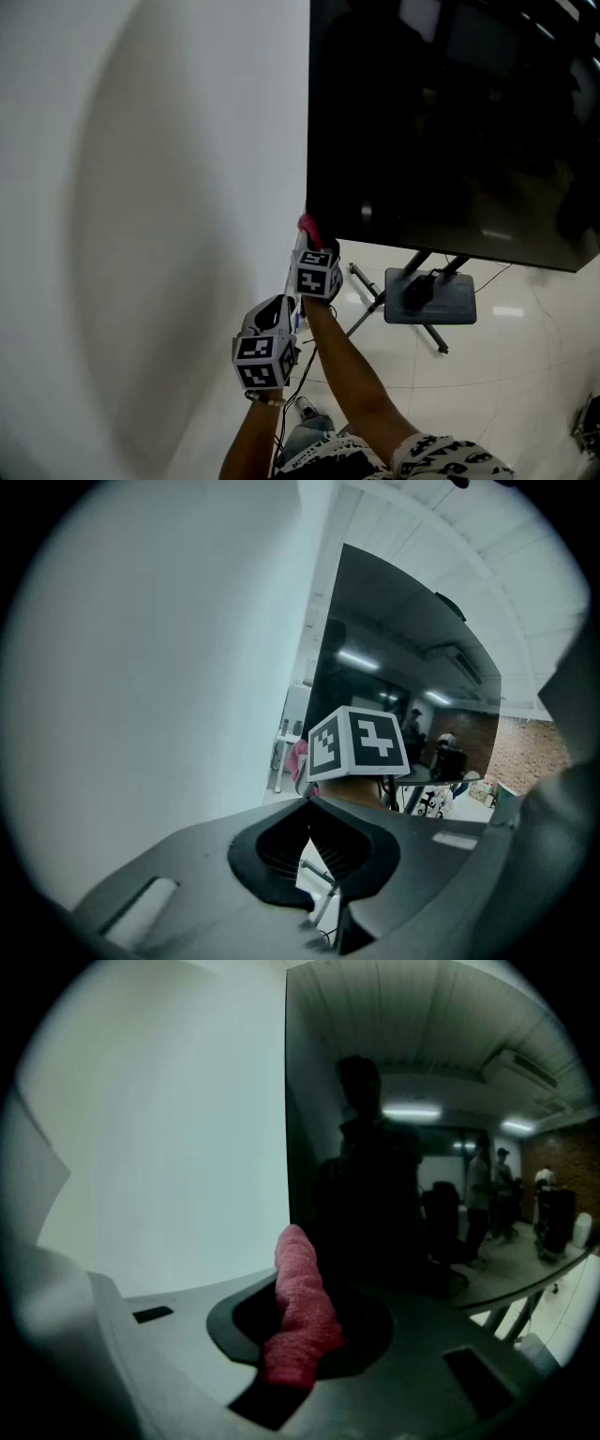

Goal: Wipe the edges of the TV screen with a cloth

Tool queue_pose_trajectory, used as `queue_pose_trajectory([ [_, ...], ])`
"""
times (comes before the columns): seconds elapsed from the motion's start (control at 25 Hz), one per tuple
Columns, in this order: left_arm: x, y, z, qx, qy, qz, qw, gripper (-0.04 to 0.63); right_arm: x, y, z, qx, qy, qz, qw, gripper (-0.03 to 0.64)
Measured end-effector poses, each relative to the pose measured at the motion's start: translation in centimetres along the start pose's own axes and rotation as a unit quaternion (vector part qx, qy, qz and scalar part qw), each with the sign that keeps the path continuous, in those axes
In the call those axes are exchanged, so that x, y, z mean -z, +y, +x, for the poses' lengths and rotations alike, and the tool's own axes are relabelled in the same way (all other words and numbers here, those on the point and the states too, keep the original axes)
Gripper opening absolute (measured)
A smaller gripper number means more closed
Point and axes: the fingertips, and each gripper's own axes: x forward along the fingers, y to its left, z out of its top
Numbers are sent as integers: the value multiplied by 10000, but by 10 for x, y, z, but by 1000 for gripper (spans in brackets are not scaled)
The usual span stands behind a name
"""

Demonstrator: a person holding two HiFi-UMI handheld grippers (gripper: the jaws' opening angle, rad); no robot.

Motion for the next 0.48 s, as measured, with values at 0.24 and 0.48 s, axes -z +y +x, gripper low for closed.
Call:
queue_pose_trajectory([
  [0.24,16,-4,0,64,159,-91,9998,2,30,-1,11,14,198,-136,9997,77],
  [0.48,28,2,-5,18,222,-183,9996,2,40,2,15,-70,305,-283,9991,77],
])
